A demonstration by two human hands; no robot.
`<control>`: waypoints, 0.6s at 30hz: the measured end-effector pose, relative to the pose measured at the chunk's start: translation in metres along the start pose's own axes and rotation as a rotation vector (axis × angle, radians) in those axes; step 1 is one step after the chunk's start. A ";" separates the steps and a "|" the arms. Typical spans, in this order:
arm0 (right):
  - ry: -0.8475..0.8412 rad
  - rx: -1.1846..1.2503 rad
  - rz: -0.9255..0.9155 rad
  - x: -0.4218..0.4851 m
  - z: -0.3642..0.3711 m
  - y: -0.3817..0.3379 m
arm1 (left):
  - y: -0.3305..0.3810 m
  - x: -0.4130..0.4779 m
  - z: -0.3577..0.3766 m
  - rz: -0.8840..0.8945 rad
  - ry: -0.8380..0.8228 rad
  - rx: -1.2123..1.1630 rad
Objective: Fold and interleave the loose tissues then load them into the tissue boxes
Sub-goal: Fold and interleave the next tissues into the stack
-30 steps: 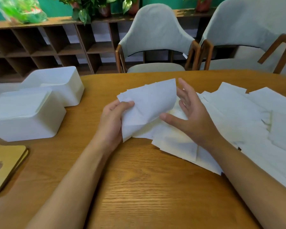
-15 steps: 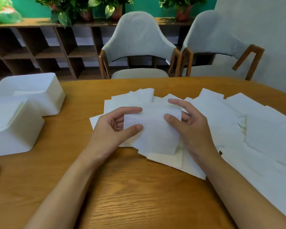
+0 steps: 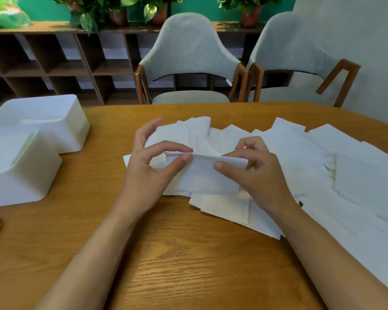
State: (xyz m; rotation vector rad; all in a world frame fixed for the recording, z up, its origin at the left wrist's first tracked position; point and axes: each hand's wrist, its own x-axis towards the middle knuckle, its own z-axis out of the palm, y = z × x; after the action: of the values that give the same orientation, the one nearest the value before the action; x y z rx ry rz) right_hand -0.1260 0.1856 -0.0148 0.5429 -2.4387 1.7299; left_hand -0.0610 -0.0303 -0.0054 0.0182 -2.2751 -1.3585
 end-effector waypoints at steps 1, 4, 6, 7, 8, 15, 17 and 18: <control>-0.012 0.008 -0.021 0.000 0.000 -0.001 | 0.004 -0.001 0.001 0.002 -0.023 -0.051; -0.051 0.099 -0.014 -0.002 -0.004 -0.004 | 0.013 -0.005 0.005 -0.024 -0.081 -0.204; -0.020 0.157 0.036 -0.002 -0.005 -0.002 | 0.015 -0.006 0.007 -0.098 -0.120 -0.307; 0.003 0.151 0.033 -0.002 -0.005 -0.003 | 0.013 -0.006 0.008 -0.127 -0.113 -0.333; 0.009 0.144 0.017 -0.001 -0.005 -0.003 | 0.010 -0.006 0.010 -0.148 -0.086 -0.335; -0.269 0.026 -0.072 0.000 -0.017 -0.004 | 0.005 -0.012 0.025 -0.194 0.014 -0.383; -0.229 -0.044 -0.040 0.002 -0.023 0.002 | 0.004 -0.014 0.029 -0.132 0.009 -0.285; -0.209 -0.061 -0.029 0.004 -0.027 0.004 | 0.003 -0.014 0.031 -0.067 0.004 -0.168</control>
State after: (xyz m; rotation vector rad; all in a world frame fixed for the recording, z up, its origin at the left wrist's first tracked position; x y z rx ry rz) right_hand -0.1345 0.2112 -0.0078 0.7839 -2.5973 1.6581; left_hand -0.0606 0.0000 -0.0209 0.0419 -2.1670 -1.5789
